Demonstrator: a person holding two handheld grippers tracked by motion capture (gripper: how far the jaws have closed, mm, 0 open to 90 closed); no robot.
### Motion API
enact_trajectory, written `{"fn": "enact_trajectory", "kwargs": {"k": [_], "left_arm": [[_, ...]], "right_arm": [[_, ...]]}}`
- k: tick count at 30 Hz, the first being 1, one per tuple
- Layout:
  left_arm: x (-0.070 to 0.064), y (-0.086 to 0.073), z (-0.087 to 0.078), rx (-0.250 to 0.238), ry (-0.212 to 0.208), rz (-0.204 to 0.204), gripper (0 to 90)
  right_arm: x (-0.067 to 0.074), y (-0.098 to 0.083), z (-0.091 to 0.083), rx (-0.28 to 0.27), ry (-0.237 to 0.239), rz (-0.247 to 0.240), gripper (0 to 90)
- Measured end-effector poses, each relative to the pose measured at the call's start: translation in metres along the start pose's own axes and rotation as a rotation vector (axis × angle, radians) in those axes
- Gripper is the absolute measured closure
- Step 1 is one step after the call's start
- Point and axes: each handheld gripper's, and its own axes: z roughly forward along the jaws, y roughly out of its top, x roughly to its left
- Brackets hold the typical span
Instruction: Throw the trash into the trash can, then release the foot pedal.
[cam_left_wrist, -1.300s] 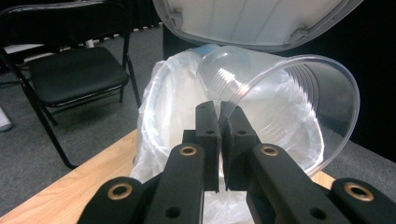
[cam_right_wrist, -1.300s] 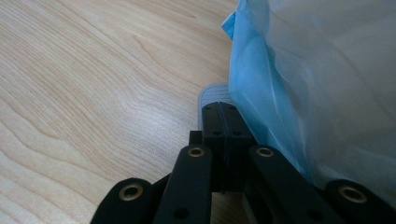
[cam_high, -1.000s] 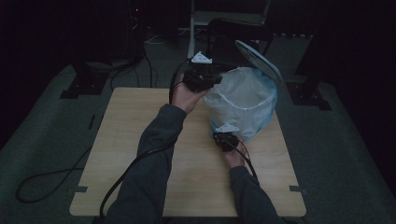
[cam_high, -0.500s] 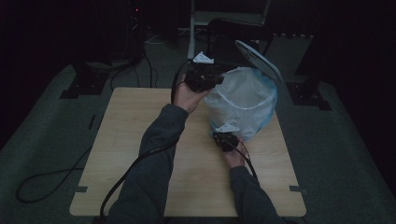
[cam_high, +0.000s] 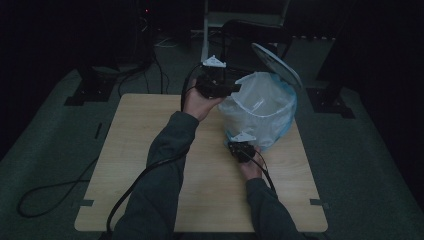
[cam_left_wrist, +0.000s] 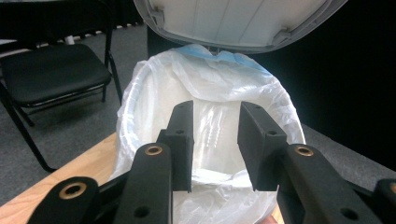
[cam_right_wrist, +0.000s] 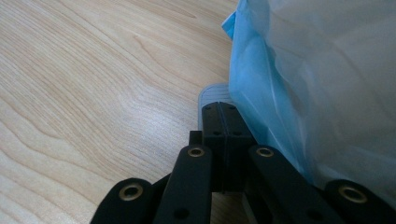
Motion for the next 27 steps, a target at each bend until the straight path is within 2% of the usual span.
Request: {"fn": "enact_trajectory", "kwargs": {"k": [13, 27], "left_arm": [[0.008, 0.000, -0.028, -0.034, 0.056, 0.010, 63.9], [0.025, -0.019, -0.055, -0.033, 0.117, -0.007, 62.3]], "right_arm": [[0.000, 0.000, 0.000, -0.002, 0.002, 0.001, 90.0], [0.000, -0.001, 0.000, -0.005, 0.001, 0.000, 90.0]]}}
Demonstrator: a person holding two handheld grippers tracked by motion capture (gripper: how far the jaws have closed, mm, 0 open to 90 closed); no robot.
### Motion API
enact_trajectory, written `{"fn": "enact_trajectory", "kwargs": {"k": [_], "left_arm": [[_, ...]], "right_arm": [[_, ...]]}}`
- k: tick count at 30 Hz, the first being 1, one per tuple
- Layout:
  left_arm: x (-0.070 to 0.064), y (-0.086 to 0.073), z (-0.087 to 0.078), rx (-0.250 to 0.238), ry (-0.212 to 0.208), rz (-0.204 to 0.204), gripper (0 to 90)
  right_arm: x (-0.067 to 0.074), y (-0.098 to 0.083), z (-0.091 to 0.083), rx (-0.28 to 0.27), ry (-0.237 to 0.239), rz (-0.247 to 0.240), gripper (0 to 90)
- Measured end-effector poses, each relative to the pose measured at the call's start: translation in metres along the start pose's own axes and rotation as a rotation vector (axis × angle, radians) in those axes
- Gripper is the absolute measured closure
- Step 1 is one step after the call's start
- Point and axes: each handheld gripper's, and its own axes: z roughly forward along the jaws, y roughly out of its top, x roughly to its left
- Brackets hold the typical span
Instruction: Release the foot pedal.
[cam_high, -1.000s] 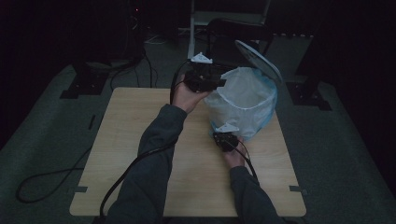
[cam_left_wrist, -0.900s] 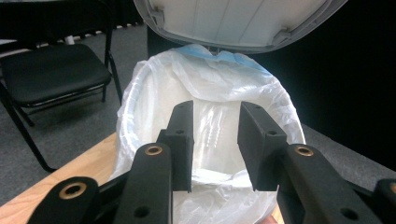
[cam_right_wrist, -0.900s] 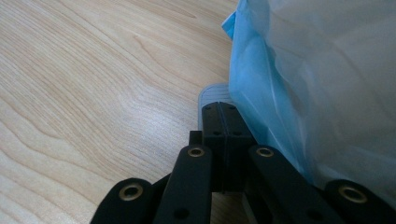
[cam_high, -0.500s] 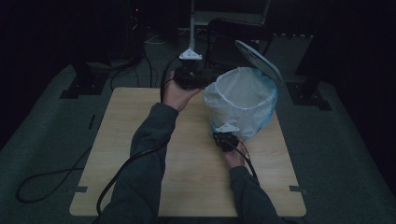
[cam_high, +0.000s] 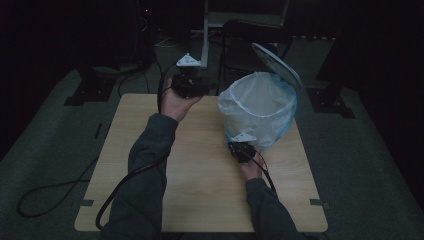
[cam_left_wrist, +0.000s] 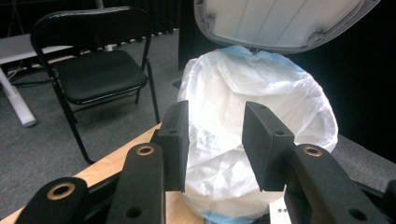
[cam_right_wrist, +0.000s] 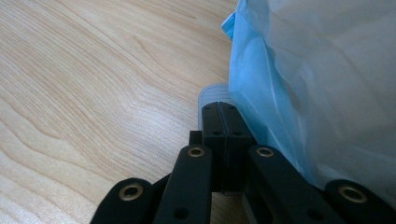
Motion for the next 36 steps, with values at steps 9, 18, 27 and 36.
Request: {"fn": "enact_trajectory", "kwargs": {"k": [9, 18, 27, 36], "left_arm": [[0.011, -0.017, -0.017, -0.017, 0.015, -0.023, 61.6], [0.023, -0.042, -0.026, -0.006, 0.038, -0.051, 61.2], [0.031, -0.067, -0.029, 0.005, 0.042, -0.090, 61.1], [0.034, -0.082, -0.032, 0.015, 0.052, -0.104, 61.1]], "right_arm": [[0.000, 0.000, 0.000, 0.003, -0.001, 0.000, 90.0], [0.000, 0.001, 0.000, 0.007, 0.003, 0.006, 90.0], [0.000, 0.002, 0.000, 0.011, 0.002, 0.014, 90.0], [0.000, 0.002, 0.000, 0.011, -0.003, 0.005, 90.0]]}}
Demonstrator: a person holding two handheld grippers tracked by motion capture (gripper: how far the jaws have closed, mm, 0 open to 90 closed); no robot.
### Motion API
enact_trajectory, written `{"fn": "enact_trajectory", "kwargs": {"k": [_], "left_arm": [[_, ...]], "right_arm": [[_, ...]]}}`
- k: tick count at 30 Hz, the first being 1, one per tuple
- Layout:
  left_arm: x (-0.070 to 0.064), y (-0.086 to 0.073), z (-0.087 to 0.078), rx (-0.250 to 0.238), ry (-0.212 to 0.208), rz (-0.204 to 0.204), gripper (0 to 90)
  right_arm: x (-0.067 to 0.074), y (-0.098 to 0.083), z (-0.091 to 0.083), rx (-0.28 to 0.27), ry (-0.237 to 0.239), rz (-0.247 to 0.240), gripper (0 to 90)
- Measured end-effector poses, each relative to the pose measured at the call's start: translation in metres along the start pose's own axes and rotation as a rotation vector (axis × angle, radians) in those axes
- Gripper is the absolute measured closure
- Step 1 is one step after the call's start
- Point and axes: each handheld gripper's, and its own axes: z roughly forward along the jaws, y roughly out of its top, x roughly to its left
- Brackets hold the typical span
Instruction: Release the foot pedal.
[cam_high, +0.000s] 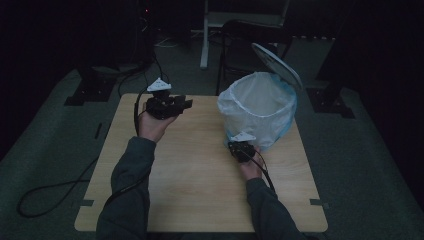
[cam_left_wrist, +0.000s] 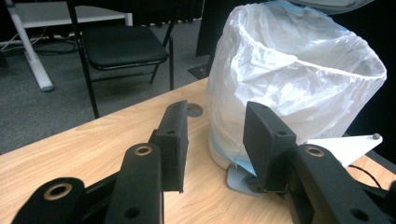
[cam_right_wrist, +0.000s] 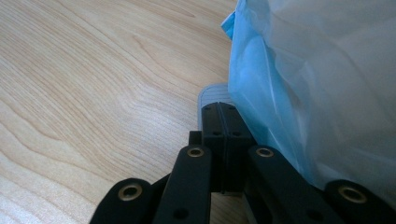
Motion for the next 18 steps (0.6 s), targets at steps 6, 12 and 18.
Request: {"fn": "enact_trajectory", "kwargs": {"k": [6, 12, 18], "left_arm": [[0.001, -0.009, 0.000, 0.013, 0.008, 0.003, 61.0], [0.001, -0.014, 0.003, 0.014, 0.007, -0.006, 61.0], [0.000, -0.017, 0.006, 0.024, 0.008, -0.002, 61.0]], "right_arm": [[0.000, 0.000, 0.000, 0.000, -0.005, 0.000, 90.0], [0.001, 0.000, 0.000, 0.001, -0.008, 0.000, 90.0], [0.001, 0.000, -0.001, 0.004, -0.012, -0.007, 90.0]]}}
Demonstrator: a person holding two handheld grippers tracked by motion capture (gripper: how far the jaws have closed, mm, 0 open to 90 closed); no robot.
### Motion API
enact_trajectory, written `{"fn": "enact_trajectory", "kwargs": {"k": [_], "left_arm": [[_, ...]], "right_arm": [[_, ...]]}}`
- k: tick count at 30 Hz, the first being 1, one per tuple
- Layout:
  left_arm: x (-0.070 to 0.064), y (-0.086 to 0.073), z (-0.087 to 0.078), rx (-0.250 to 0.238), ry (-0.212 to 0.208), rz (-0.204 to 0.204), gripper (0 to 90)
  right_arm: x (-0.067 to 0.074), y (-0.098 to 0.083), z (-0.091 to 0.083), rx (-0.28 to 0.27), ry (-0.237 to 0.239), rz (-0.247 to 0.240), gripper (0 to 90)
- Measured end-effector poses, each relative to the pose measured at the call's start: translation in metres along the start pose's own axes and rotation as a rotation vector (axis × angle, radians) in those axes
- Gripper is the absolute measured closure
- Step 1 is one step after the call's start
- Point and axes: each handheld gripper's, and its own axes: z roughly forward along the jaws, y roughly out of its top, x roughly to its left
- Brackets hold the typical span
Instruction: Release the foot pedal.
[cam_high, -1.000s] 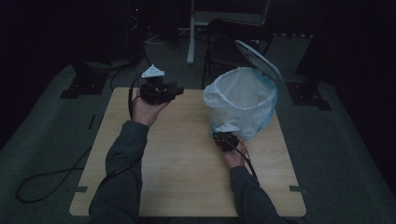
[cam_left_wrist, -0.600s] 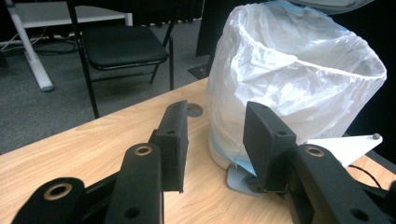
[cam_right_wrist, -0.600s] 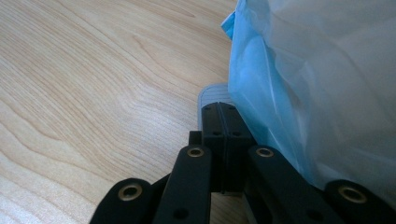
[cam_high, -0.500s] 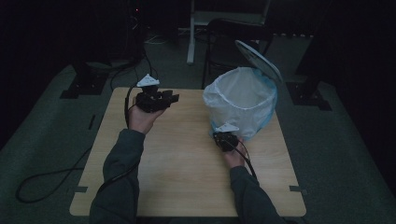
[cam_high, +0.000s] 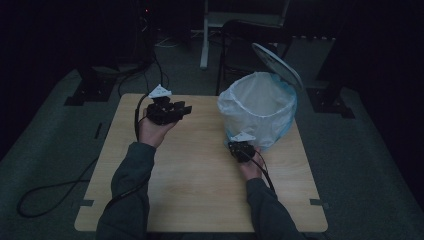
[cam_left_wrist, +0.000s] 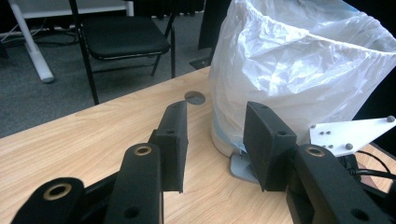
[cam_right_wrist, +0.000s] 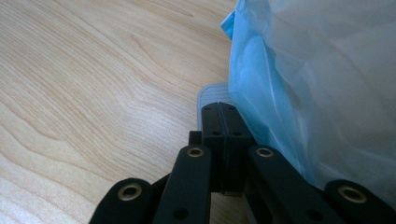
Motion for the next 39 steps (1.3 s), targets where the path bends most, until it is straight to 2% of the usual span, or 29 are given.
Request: {"fn": "enact_trajectory", "kwargs": {"k": [11, 19, 25, 26, 30, 34, 37, 39], "left_arm": [[-0.002, -0.002, 0.002, 0.002, 0.000, -0.002, 61.0], [-0.001, -0.006, 0.003, 0.005, 0.001, -0.002, 61.0], [0.001, -0.012, 0.003, 0.011, 0.012, -0.007, 60.3], [0.002, -0.013, 0.003, 0.013, 0.017, -0.009, 59.9], [0.006, -0.020, 0.001, 0.022, 0.027, -0.022, 59.6], [0.010, -0.029, -0.003, 0.028, 0.039, -0.032, 59.3], [0.014, -0.037, -0.006, 0.033, 0.049, -0.043, 58.9], [0.017, -0.043, -0.009, 0.034, 0.055, -0.057, 58.8]], "right_arm": [[0.001, 0.000, -0.002, 0.003, -0.013, -0.018, 90.0], [0.002, 0.002, -0.006, -0.016, -0.021, -0.021, 90.0], [0.006, 0.006, -0.017, -0.042, -0.033, -0.030, 90.0], [0.007, 0.005, -0.019, -0.043, -0.033, -0.045, 90.0], [0.015, -0.006, -0.028, -0.023, -0.004, -0.093, 88.5], [0.017, -0.025, -0.034, 0.029, 0.016, -0.107, 85.4], [0.010, -0.039, -0.042, 0.053, 0.011, -0.078, 80.7], [0.002, -0.046, -0.049, 0.062, 0.017, -0.027, 75.4]]}}
